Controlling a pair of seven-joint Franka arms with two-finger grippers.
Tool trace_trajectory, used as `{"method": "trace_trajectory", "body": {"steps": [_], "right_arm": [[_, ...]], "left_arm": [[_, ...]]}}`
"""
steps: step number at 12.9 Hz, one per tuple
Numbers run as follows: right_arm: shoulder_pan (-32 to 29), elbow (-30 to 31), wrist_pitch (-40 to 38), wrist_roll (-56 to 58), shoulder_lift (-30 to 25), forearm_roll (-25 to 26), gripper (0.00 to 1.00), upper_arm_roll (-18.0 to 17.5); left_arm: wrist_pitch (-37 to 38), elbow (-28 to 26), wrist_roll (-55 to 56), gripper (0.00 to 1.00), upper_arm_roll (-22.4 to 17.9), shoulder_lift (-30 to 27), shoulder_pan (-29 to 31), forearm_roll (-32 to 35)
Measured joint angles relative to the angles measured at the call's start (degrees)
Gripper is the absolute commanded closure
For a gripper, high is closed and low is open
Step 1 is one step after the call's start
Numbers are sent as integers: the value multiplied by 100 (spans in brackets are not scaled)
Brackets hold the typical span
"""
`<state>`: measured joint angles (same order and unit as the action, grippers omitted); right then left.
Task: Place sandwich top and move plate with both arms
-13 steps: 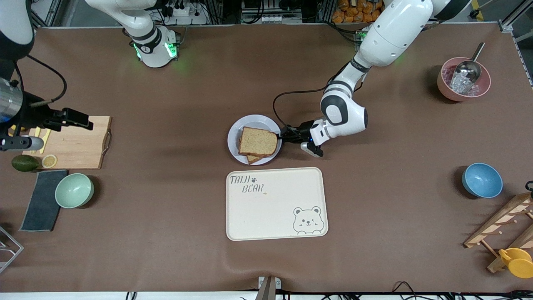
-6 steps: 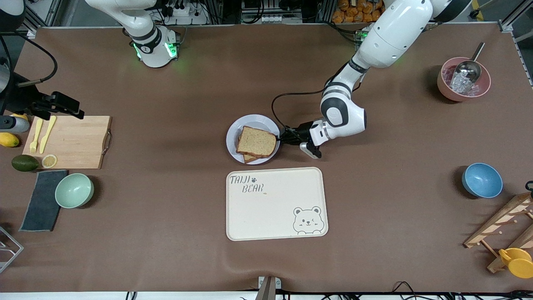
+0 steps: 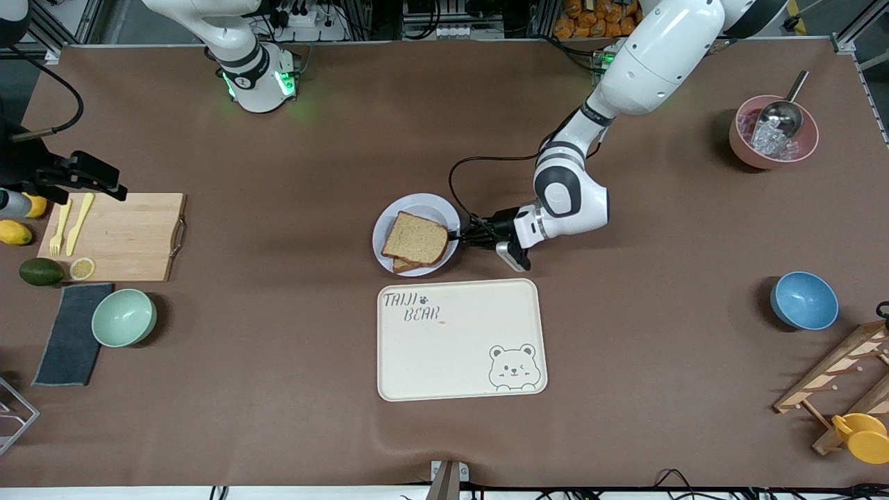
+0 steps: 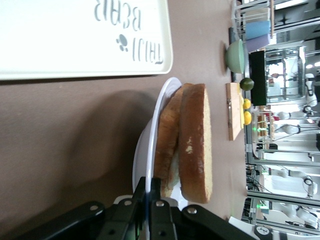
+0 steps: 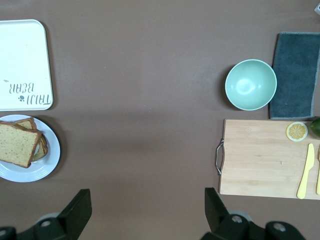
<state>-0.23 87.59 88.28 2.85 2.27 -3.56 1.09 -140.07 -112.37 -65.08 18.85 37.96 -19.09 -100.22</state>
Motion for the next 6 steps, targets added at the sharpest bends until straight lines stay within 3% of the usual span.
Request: {"method": "trace_trajectory", "body": {"steps": [6], "right_arm": [[-45, -136, 0, 0, 47, 13, 0, 0]], "left_arm": [[408, 57, -60, 100, -22, 63, 73, -92]]}}
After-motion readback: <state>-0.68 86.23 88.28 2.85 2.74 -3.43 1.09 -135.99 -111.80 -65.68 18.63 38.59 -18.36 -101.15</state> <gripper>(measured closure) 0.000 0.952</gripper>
